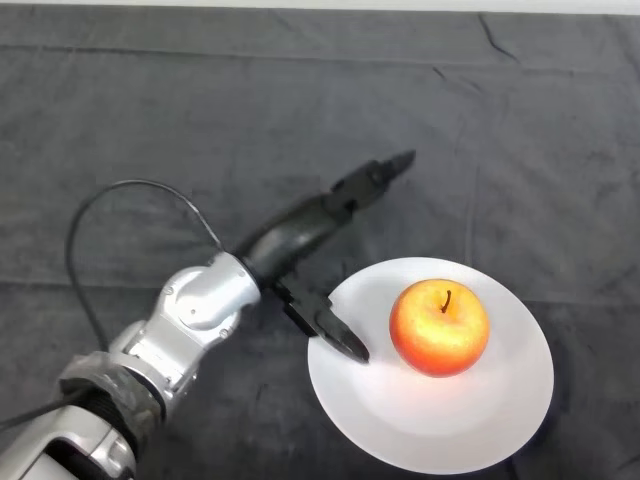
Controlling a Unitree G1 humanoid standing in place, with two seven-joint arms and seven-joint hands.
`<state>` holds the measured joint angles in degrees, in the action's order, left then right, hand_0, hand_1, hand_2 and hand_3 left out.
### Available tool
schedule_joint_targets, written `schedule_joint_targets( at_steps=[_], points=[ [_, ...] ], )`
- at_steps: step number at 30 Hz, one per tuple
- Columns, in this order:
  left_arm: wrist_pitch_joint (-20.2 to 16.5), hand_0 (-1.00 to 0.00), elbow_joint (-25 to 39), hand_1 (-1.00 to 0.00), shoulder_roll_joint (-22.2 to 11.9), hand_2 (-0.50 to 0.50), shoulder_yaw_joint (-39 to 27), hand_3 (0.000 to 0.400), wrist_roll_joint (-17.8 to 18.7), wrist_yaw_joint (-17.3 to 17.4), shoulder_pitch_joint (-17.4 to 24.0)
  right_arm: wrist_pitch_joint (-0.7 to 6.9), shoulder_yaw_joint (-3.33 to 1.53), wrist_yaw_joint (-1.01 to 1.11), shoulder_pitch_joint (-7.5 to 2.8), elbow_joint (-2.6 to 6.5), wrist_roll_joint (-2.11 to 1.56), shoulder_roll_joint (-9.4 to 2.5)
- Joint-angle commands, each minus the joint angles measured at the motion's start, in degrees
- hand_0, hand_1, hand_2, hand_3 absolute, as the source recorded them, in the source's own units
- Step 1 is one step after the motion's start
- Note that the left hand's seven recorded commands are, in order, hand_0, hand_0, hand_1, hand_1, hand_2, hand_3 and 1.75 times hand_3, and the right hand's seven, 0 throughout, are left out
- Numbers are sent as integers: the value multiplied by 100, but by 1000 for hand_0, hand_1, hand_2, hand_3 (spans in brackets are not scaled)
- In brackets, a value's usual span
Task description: Move the apple to the plate
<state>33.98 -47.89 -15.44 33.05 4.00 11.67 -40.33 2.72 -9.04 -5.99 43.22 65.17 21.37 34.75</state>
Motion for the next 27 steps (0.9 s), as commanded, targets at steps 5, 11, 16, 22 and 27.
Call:
schedule_joint_targets(
  at_steps=[5,11,16,22,27],
  points=[
    [204,0,394,0,-118,0,-289,0,168,-195,74,27,47,24,-195,85,-40,0],
    [464,0,331,0,-194,0,-565,0,226,-199,98,30,48,26,-199,76,-41,0],
    [742,0,106,0,-332,0,-850,0,314,-108,95,32,49,26,-201,73,-42,0],
    [1034,0,-296,0,-577,0,-1267,0,442,36,39,32,49,27,-199,75,-41,1],
    [1217,0,-662,0,-762,0,-1599,0,476,47,-8,31,48,27,-195,82,-40,1]
  ],
)
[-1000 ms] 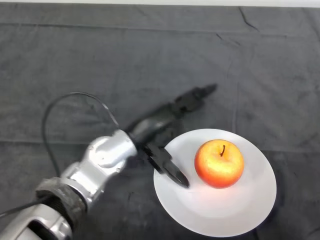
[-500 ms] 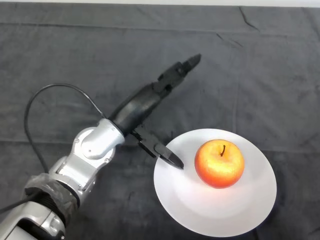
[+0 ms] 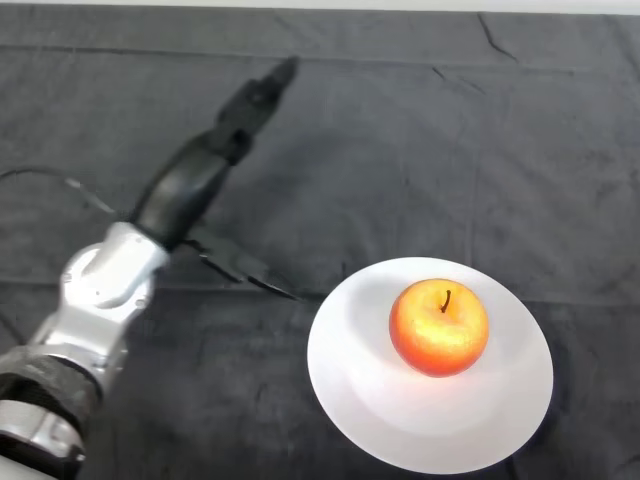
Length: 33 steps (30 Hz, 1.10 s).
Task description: Move the apple to the plate
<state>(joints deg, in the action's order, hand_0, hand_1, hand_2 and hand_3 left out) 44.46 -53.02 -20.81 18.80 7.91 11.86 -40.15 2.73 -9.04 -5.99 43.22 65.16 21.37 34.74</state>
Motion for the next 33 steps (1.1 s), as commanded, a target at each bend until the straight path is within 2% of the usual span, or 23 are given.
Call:
schedule_joint_targets(
  at_steps=[1,7,13,23,33],
  points=[
    [198,0,-227,0,-251,0,-236,0,75,5,-39,29,48,27,-194,84,-40,1],
    [311,0,-610,0,-541,0,-664,0,181,33,-74,26,47,26,-187,97,-38,1],
    [349,0,-942,0,-803,0,-1053,0,224,-86,-75,21,45,24,-179,112,-35,0],
    [275,0,-1317,0,-1126,0,-1595,0,272,-384,-49,11,42,21,-167,135,-32,-1],
    [67,0,-1516,0,-1441,0,-2229,0,549,-586,29,2,39,17,-157,155,-30,-2]
  ],
)
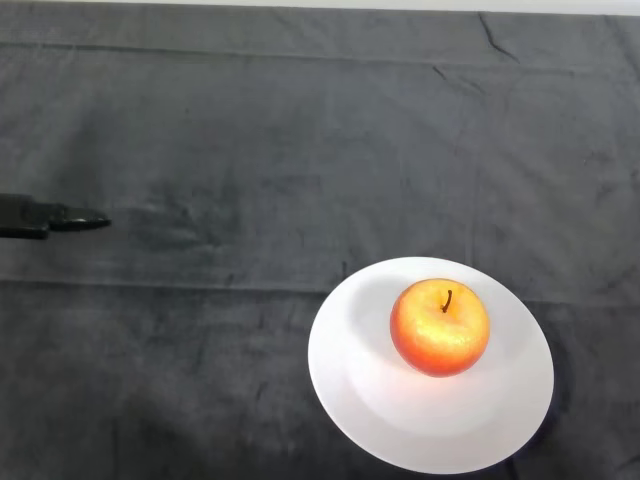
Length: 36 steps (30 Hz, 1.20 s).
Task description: Move the apple to the plate
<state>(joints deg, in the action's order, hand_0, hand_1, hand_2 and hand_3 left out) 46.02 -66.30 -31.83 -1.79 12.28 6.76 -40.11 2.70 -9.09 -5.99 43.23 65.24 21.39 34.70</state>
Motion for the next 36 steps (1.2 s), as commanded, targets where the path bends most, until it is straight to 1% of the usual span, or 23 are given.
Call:
schedule_joint_targets(
  at_steps=[1,10,17,23,29,36],
  points=[
    [-111,0,-200,0,-365,0,-238,0,154,-91,41,3,44,17,-157,149,-32,2],
    [-358,0,-298,0,-557,0,-897,0,567,-284,212,-4,42,15,-151,162,-31,1],
    [-580,0,-348,0,-775,0,-1510,0,1008,-346,515,-9,41,13,-147,171,-30,1],
    [-826,0,-413,0,-900,0,-1980,0,1316,-560,739,-13,40,12,-144,178,-30,1],
    [-1032,0,-440,0,-919,0,-2285,0,1479,-832,868,-16,39,10,-141,184,-29,1],
    [-1244,0,-399,0,-896,0,-2430,0,1492,-1107,865,-19,38,9,-138,190,-29,0]
  ],
)
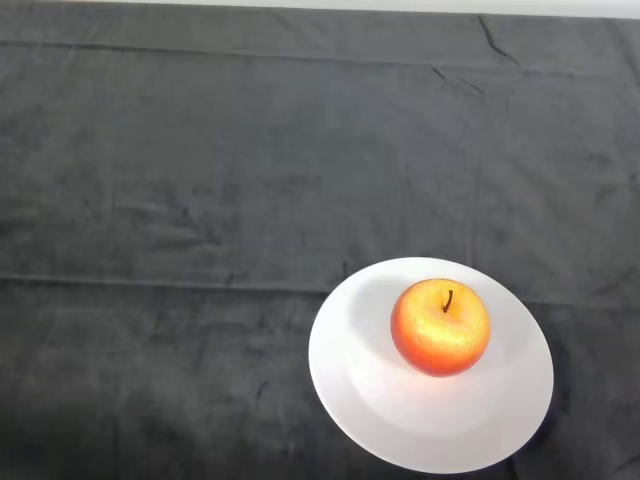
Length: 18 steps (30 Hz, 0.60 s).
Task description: Move the apple to the plate
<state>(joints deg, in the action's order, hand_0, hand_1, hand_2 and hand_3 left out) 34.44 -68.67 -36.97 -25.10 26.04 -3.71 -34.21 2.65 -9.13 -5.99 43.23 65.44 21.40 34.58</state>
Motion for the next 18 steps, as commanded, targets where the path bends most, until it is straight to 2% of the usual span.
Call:
schedule_joint_targets(
  at_steps=[1,18],
  points=[
    [-110,0,-150,0,-378,0,-110,0,110,-90,271,-14,42,9,-138,170,-30,12],
    [-275,0,64,0,-335,0,-197,0,-75,-269,282,-16,42,8,-138,171,-31,12]
  ],
)
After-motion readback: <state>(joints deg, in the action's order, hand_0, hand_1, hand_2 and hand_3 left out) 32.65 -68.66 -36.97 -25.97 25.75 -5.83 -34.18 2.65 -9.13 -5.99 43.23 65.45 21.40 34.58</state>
